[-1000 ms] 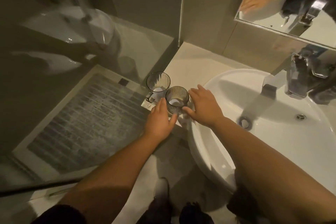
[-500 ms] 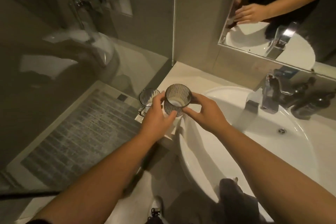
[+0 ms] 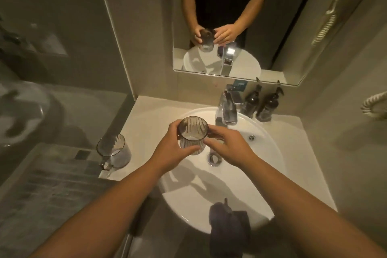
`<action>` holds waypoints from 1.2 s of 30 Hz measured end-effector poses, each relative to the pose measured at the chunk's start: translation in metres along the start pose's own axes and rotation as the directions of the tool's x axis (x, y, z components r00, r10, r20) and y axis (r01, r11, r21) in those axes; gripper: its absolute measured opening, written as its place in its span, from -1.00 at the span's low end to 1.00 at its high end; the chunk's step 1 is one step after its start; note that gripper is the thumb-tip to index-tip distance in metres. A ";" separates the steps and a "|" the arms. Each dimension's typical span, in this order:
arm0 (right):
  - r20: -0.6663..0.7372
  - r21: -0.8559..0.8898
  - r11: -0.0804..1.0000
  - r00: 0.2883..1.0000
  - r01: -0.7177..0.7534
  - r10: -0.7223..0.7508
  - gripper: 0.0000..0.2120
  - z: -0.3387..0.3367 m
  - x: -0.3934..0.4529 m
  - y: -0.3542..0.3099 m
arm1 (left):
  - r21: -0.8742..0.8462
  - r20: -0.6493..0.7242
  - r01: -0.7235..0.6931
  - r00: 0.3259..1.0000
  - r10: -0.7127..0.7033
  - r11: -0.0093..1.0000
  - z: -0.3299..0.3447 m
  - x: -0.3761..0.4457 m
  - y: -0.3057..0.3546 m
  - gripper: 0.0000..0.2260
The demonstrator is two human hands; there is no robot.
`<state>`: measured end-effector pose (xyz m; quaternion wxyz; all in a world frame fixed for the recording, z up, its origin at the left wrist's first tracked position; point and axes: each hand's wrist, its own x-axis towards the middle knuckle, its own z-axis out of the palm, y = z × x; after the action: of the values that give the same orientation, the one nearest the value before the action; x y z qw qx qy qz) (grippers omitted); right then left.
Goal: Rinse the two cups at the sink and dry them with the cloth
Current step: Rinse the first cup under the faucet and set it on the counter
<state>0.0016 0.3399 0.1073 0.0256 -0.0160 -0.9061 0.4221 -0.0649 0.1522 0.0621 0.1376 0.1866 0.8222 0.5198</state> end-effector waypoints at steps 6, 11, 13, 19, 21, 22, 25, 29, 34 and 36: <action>-0.401 -0.391 0.912 0.915 -0.124 -0.048 -0.86 -0.071 0.019 0.025 | -0.003 0.085 -0.007 0.996 0.007 1.000 0.029 0.023 0.003 -0.21; -0.093 -0.612 0.791 0.995 -0.024 -0.042 -0.44 -0.098 0.075 0.036 | 0.027 0.119 0.023 0.993 -0.026 0.999 0.051 0.036 -0.009 -0.13; 0.051 -0.647 0.760 0.998 0.059 -0.035 -0.36 -0.093 0.093 0.038 | 0.036 0.114 0.043 0.992 -0.047 0.998 0.055 0.036 -0.014 -0.13; 0.149 -0.730 0.644 0.973 0.228 -0.175 -0.65 -0.080 0.121 0.051 | 0.008 0.075 0.078 0.994 -0.079 0.997 0.058 0.042 -0.018 -0.21; 0.132 -0.720 0.655 0.972 0.227 -0.193 -0.67 -0.080 0.123 0.056 | 0.002 0.074 0.078 0.994 -0.077 0.997 0.060 0.045 -0.017 -0.22; 0.121 -0.720 0.656 0.972 0.224 -0.199 -0.67 -0.080 0.125 0.058 | 0.003 0.074 0.077 0.994 -0.077 0.997 0.062 0.046 -0.017 -0.21; 0.097 -0.717 0.664 0.973 0.215 -0.210 -0.67 -0.080 0.126 0.062 | -0.002 0.071 0.086 0.994 -0.085 0.996 0.067 0.050 -0.016 -0.21; 0.092 -0.707 0.676 0.975 0.207 -0.202 -0.57 -0.082 0.124 0.061 | -0.022 0.067 0.092 0.994 -0.090 0.996 0.075 0.053 -0.012 -0.25; 0.132 -0.684 0.700 0.979 0.205 -0.157 -0.55 -0.092 0.126 0.055 | -0.030 0.065 0.077 0.995 -0.075 0.997 0.082 0.055 -0.004 -0.28; 0.143 -0.664 0.724 0.982 0.189 -0.125 -0.55 -0.097 0.128 0.051 | -0.033 0.068 0.070 0.995 -0.068 0.997 0.083 0.055 -0.001 -0.26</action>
<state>-0.1198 0.4533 0.1342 0.0140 0.0712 -0.9954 0.0619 -0.0792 0.2437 0.0244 0.1860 0.1729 0.8139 0.5225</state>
